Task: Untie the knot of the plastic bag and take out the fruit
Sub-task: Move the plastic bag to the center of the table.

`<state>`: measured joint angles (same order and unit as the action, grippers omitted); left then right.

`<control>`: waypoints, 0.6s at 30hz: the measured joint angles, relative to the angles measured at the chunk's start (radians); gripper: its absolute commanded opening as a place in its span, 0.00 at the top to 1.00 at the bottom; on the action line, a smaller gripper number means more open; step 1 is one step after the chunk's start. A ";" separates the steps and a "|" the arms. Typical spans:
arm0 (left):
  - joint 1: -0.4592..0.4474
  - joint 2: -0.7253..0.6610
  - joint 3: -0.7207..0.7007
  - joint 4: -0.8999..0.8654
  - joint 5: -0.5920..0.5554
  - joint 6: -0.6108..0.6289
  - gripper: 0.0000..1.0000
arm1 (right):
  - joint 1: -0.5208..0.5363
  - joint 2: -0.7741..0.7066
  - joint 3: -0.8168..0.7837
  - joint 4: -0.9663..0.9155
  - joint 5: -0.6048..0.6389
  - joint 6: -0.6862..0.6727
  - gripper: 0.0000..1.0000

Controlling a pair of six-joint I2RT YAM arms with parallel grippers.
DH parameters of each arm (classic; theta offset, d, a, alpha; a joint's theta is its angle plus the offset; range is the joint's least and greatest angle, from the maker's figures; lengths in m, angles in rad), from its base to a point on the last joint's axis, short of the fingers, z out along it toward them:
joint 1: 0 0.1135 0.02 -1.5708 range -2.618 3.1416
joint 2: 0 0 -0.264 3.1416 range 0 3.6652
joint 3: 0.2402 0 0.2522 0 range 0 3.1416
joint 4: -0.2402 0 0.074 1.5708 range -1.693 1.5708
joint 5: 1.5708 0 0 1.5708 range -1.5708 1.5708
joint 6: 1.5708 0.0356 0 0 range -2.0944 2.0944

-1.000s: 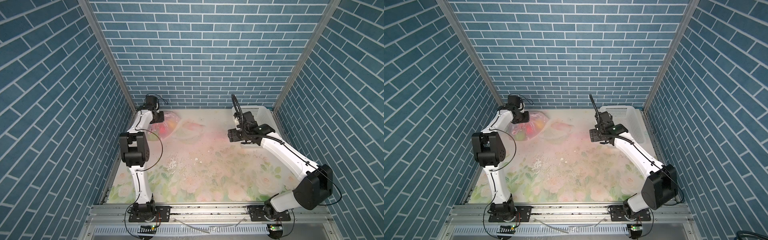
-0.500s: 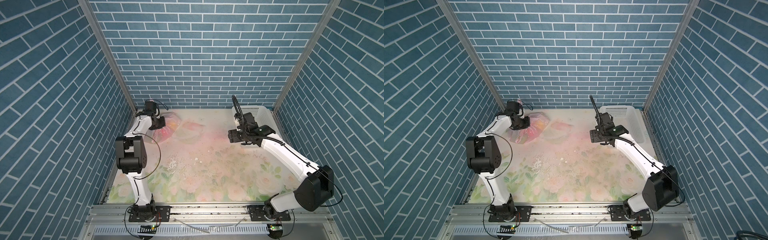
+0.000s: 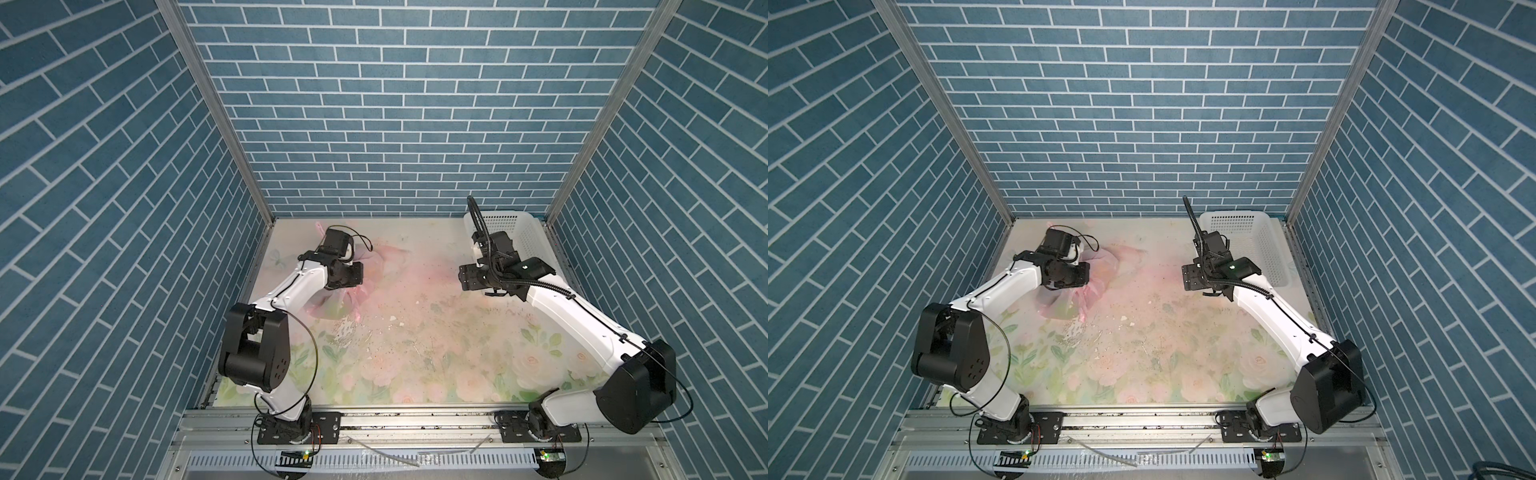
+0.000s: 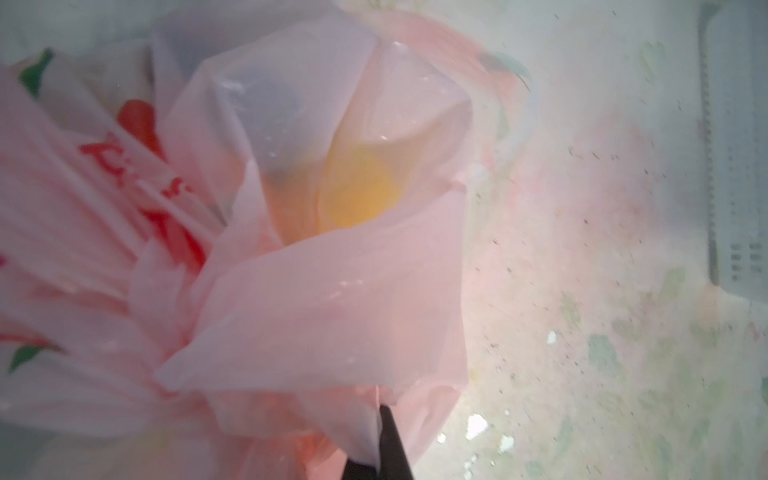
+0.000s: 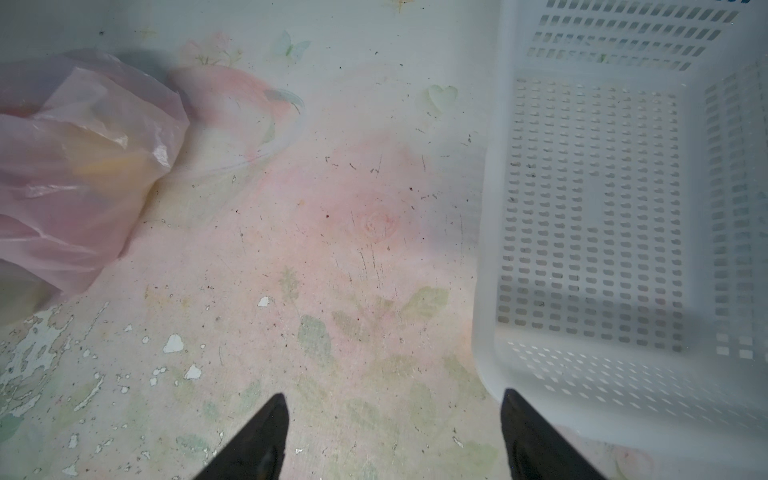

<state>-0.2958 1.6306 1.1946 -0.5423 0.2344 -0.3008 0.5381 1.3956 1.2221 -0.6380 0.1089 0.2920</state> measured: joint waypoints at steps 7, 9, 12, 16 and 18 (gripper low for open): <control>-0.283 -0.039 -0.065 0.008 -0.008 -0.065 1.00 | 0.000 -0.038 -0.018 -0.005 0.012 0.000 0.20; -0.355 -0.051 -0.079 0.012 -0.008 -0.092 1.00 | 0.000 -0.054 -0.025 -0.010 0.019 0.000 0.20; -0.457 -0.060 -0.081 0.027 -0.012 -0.135 1.00 | 0.000 -0.080 -0.032 -0.022 0.027 0.000 0.20; -0.573 -0.061 -0.081 0.046 -0.012 -0.183 1.00 | 0.000 -0.109 -0.045 -0.032 0.027 0.000 0.20; -0.615 -0.064 -0.085 0.048 -0.011 -0.202 0.91 | 0.000 -0.116 -0.055 -0.034 0.024 0.000 0.20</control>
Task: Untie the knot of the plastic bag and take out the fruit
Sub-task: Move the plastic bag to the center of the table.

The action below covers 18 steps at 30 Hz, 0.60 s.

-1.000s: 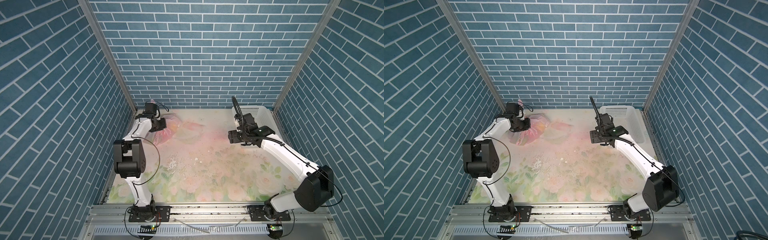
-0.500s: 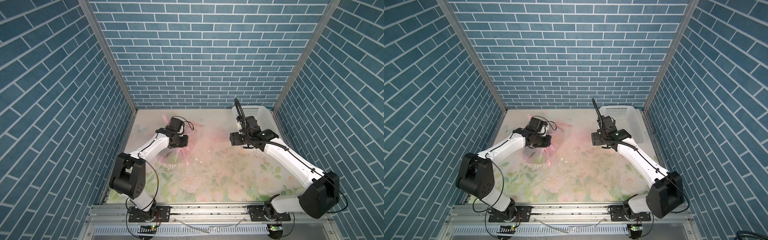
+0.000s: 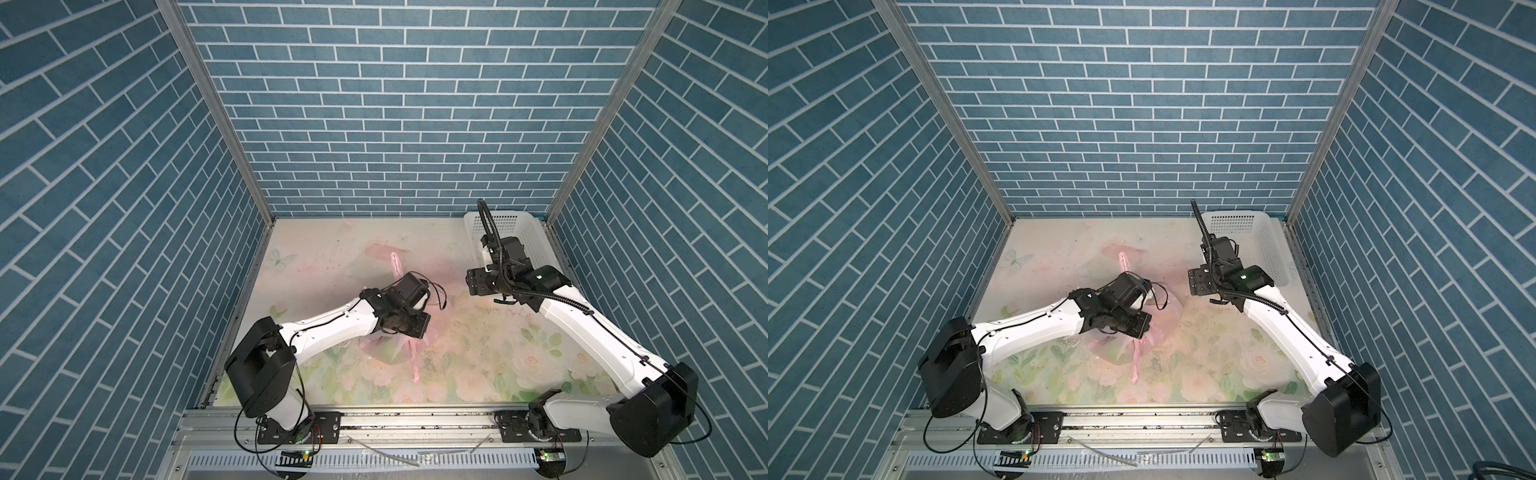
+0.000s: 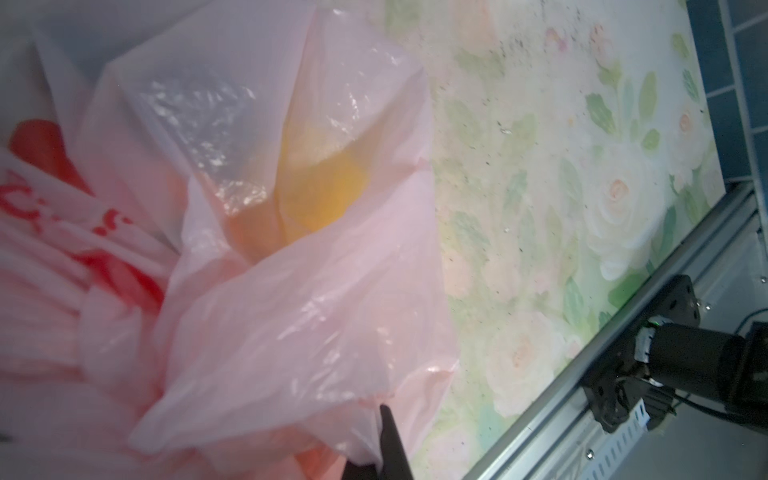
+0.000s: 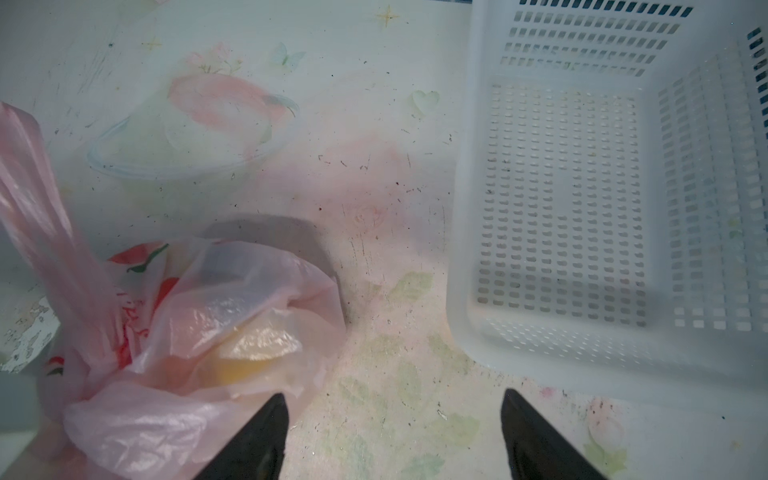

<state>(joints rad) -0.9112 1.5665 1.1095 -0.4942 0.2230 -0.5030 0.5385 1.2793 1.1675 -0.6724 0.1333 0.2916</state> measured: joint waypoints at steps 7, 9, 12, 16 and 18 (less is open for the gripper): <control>-0.023 -0.100 -0.028 -0.013 -0.022 -0.030 0.19 | 0.000 0.002 -0.038 -0.002 -0.040 -0.010 0.20; -0.023 -0.150 -0.028 -0.016 -0.029 -0.033 0.15 | 0.000 0.002 -0.041 -0.002 -0.055 -0.017 0.20; -0.023 -0.224 -0.028 -0.021 -0.043 -0.035 0.14 | 0.000 0.002 -0.041 0.001 -0.088 -0.039 0.20; -0.023 -0.315 -0.028 -0.053 -0.082 -0.032 0.14 | 0.001 0.002 -0.047 0.017 -0.161 -0.073 0.20; -0.023 -0.349 -0.028 -0.088 -0.114 -0.031 0.15 | 0.005 0.003 -0.055 0.031 -0.200 -0.090 0.20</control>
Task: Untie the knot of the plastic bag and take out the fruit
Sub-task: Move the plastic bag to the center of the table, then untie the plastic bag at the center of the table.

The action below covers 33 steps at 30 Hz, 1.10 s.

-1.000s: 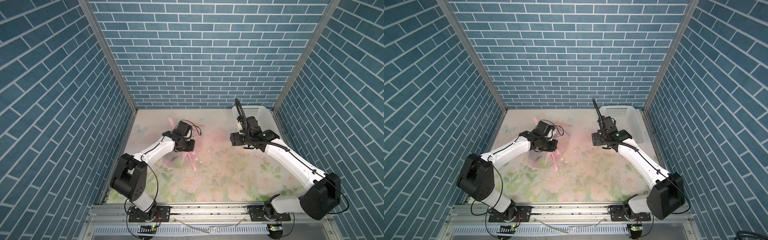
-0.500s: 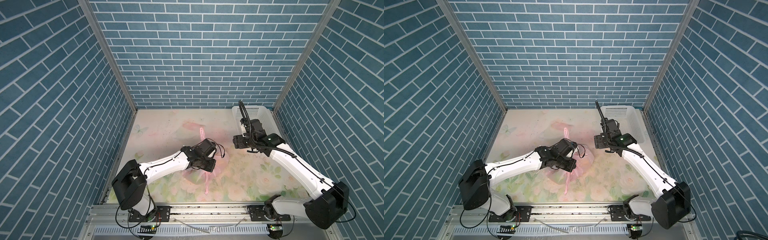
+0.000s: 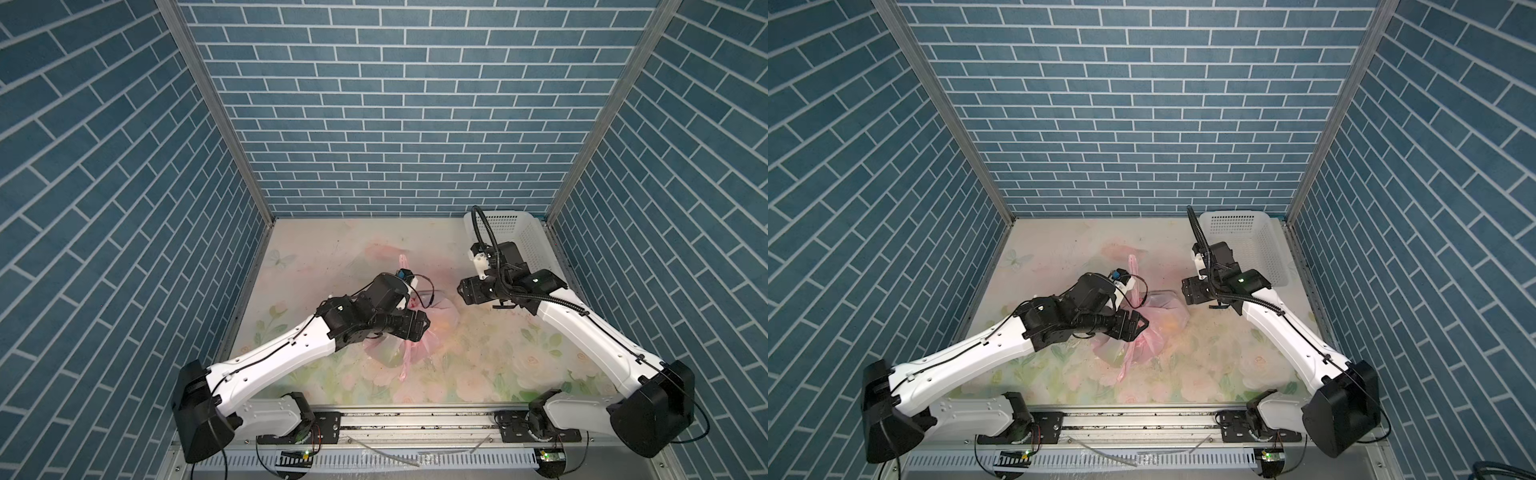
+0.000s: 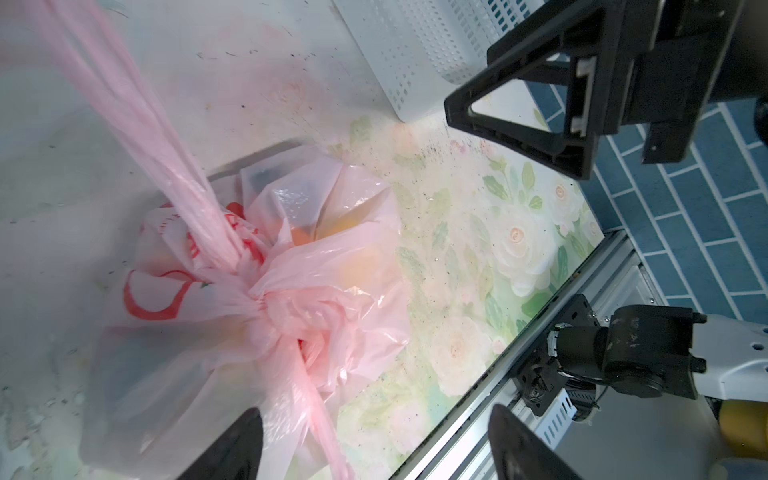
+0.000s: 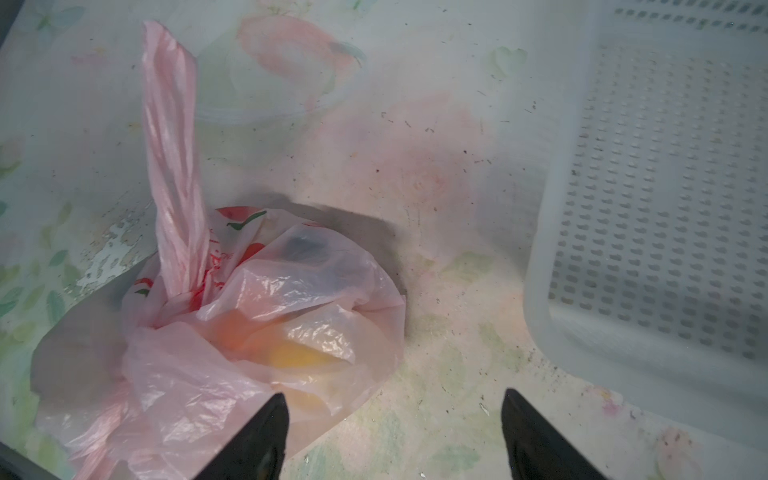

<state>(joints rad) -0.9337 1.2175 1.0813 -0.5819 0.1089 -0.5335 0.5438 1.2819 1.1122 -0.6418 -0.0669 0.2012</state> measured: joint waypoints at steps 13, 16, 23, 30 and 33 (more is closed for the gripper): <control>0.000 -0.026 -0.217 -0.020 -0.152 0.007 0.26 | 0.121 0.068 -0.013 0.086 -0.206 -0.108 0.21; 0.000 -0.014 -0.230 0.018 -0.160 0.009 0.27 | 0.136 0.094 -0.013 0.092 -0.231 -0.133 0.22; 0.000 0.002 -0.260 0.134 -0.154 0.023 0.33 | 0.162 0.153 -0.013 0.113 -0.258 -0.181 0.23; 0.000 0.056 -0.304 0.208 -0.147 0.040 0.65 | 0.165 0.167 -0.013 0.137 -0.264 -0.200 0.24; 0.000 0.060 -0.308 0.222 -0.150 0.051 0.81 | 0.165 0.168 -0.013 0.145 -0.271 -0.208 0.26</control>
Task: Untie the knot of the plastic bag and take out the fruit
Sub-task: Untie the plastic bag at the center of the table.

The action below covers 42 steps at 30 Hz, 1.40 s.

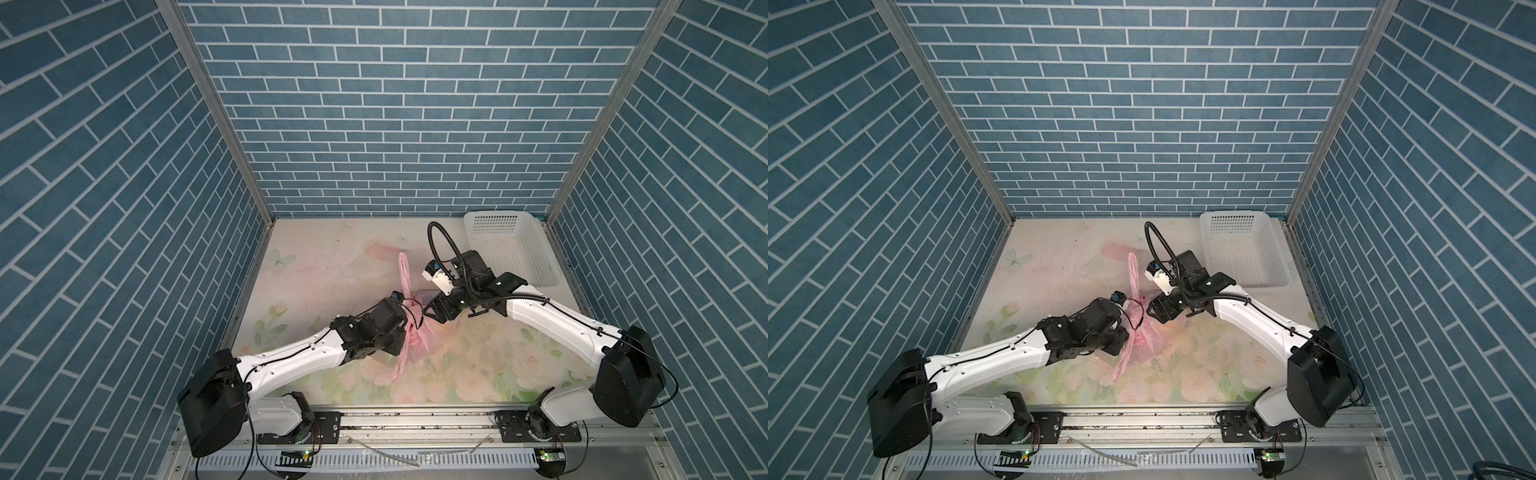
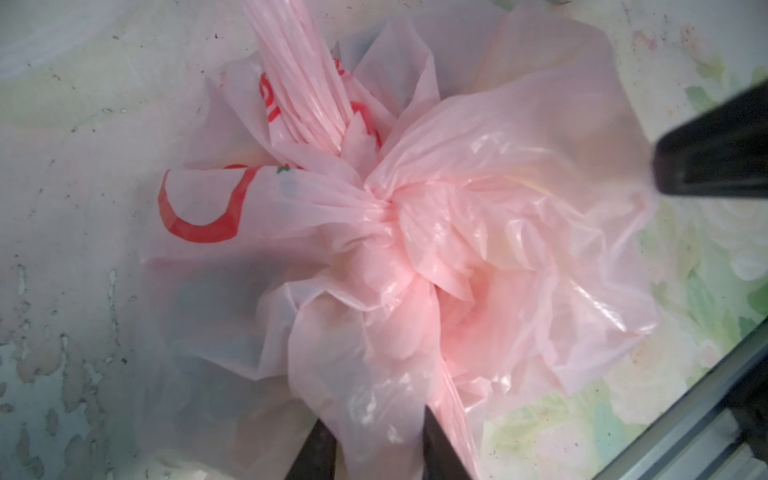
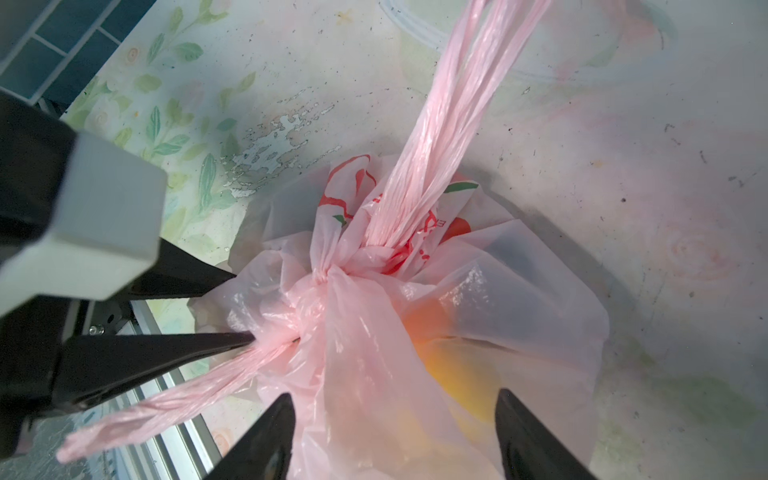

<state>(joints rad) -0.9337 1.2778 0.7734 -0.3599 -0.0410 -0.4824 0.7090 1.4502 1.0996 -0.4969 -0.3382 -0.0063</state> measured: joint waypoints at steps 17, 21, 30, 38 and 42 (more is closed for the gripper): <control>0.000 -0.045 -0.031 0.045 -0.009 0.008 0.99 | 0.020 0.134 0.050 0.055 -0.064 -0.069 0.38; 0.000 -0.059 -0.034 0.048 -0.011 0.010 0.99 | 0.027 0.136 0.050 0.067 -0.081 -0.080 0.53; 0.006 -0.074 -0.040 0.059 -0.019 0.020 1.00 | 0.031 0.144 0.050 0.080 -0.092 -0.099 1.00; 0.057 -0.124 -0.053 0.063 -0.018 0.029 1.00 | 0.031 0.077 0.027 0.108 -0.039 -0.099 1.00; 0.103 -0.151 -0.053 0.068 -0.008 0.047 1.00 | 0.023 0.009 -0.012 0.119 -0.008 -0.095 1.00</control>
<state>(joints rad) -0.8310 1.1271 0.7200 -0.2920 -0.0494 -0.4355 0.7315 1.4590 1.0878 -0.3782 -0.3462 -0.1013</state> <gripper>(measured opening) 0.045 0.045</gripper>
